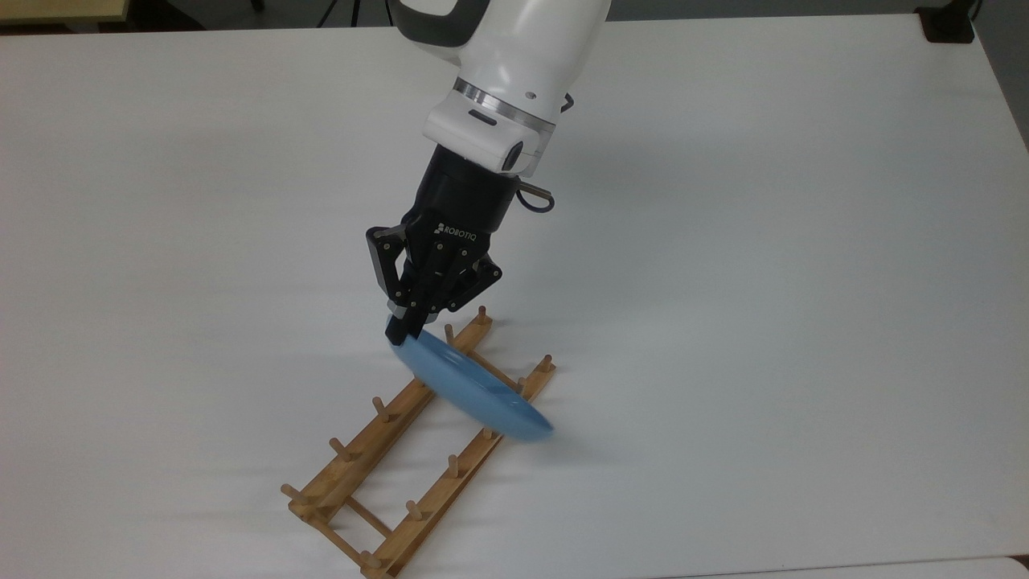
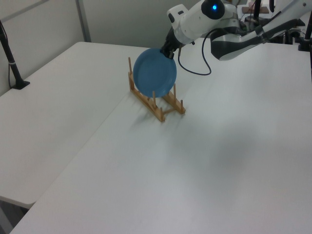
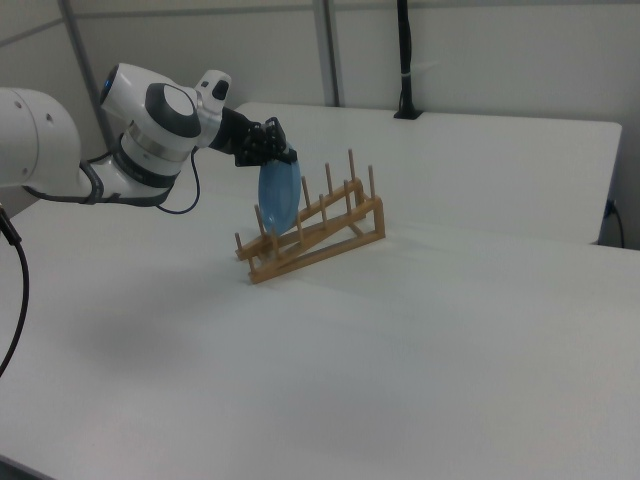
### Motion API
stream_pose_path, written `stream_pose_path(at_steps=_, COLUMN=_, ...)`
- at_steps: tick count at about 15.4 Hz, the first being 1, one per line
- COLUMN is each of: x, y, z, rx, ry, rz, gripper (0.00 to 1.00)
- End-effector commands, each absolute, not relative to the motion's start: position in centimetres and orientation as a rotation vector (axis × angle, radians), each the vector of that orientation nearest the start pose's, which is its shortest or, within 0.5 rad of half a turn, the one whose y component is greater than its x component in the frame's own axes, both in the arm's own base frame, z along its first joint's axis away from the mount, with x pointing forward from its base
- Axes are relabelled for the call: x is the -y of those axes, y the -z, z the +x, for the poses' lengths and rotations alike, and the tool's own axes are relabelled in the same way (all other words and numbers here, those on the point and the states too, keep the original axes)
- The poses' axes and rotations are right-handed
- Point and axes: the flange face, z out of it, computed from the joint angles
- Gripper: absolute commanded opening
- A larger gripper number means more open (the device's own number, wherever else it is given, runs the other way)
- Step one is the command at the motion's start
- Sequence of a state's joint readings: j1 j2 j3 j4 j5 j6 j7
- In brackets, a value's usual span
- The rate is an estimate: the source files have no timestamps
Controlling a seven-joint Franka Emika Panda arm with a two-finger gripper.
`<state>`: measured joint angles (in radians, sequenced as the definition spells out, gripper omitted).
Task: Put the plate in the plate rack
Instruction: 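Lower the plate into the rack slot and open the gripper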
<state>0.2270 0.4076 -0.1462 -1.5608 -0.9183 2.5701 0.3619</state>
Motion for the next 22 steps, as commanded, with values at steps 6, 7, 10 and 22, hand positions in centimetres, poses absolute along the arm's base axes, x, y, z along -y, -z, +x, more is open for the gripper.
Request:
stream_pose_path(at_steps=6, x=-9.2, y=-46.7, z=70.6, rx=-0.381, ry=-0.938, rz=2.361, gripper=0.72)
stream_pose_path(at_steps=7, x=-9.3, y=-46.7, z=70.6, rx=-0.364, ry=-0.946, rz=2.367, gripper=0.74)
stream_pose_path(at_steps=10, x=-9.8, y=-46.8, z=70.5, rx=-0.291, ry=-0.98, rz=2.401, gripper=0.87)
stream_pose_path(at_steps=22, x=-13.5, y=-45.4, z=66.6, rx=0.47, ry=-0.673, rz=2.882, gripper=1.0)
